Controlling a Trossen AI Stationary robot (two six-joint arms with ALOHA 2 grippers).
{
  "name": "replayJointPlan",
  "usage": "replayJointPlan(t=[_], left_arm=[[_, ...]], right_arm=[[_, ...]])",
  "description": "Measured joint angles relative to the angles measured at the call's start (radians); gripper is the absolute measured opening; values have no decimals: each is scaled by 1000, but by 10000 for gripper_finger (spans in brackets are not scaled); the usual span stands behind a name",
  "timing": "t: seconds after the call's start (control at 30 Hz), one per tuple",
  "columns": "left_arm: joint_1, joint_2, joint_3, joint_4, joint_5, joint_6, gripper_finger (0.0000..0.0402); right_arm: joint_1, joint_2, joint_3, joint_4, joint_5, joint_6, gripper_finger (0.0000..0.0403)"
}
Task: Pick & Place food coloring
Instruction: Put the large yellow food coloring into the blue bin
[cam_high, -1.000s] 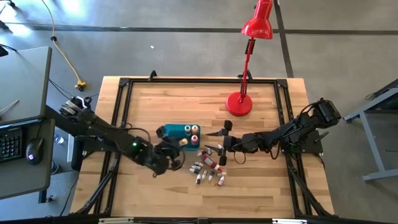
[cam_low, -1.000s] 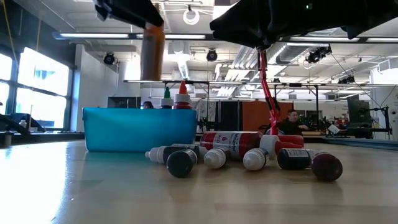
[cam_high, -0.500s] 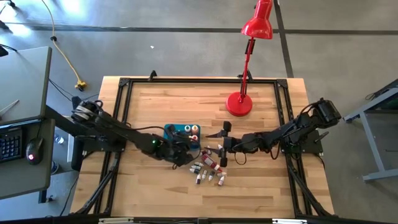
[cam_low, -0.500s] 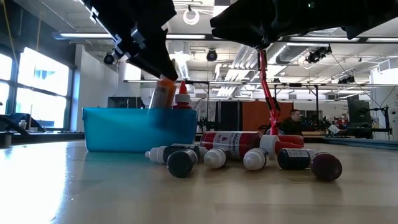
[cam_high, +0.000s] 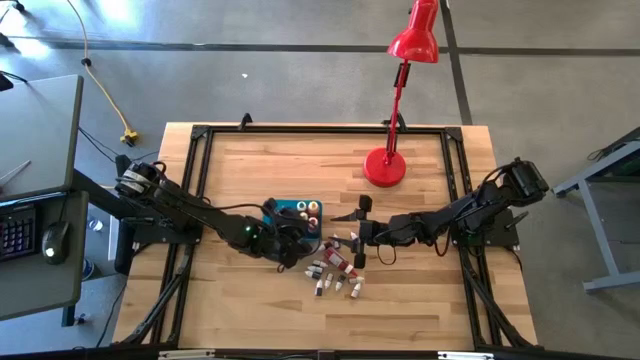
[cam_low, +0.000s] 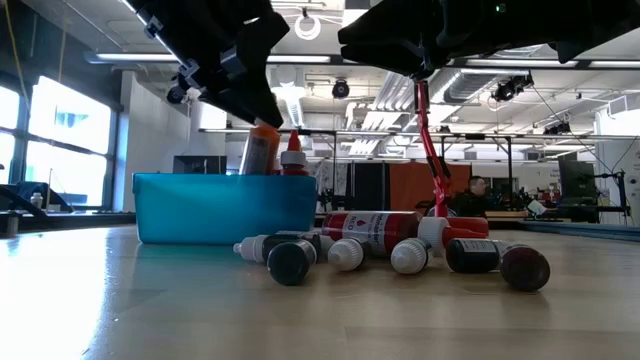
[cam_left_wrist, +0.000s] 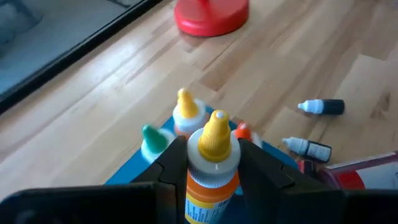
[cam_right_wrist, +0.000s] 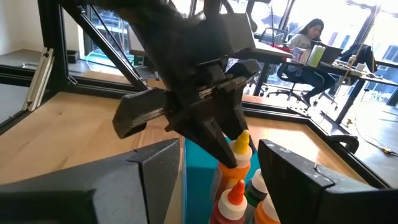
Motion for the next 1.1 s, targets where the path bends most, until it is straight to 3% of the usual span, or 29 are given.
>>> replayJointPlan(t=[0.2, 0.37, 0.5, 0.6, 0.87, 1.1], left_arm=[[-68, 0, -81, 12, -149, -240, 97], [-113, 0, -209, 170, -221, -368, 97], [-110, 0, -278, 319, -241, -354, 97], [-92, 0, -288, 340, -231, -303, 97], [-22, 0, -288, 473, -53, -68, 97], [-17, 0, -288, 478, -103, -52, 97]], right_arm=[[0, 0, 0, 0, 0, -1, 211], [0, 0, 0, 0, -7, -1, 212], [0, 0, 0, 0, -32, -1, 211], [0, 0, 0, 0, -35, -1, 213], [0, 0, 0, 0, -35, -5, 212], [0, 0, 0, 0, -35, -5, 211]])
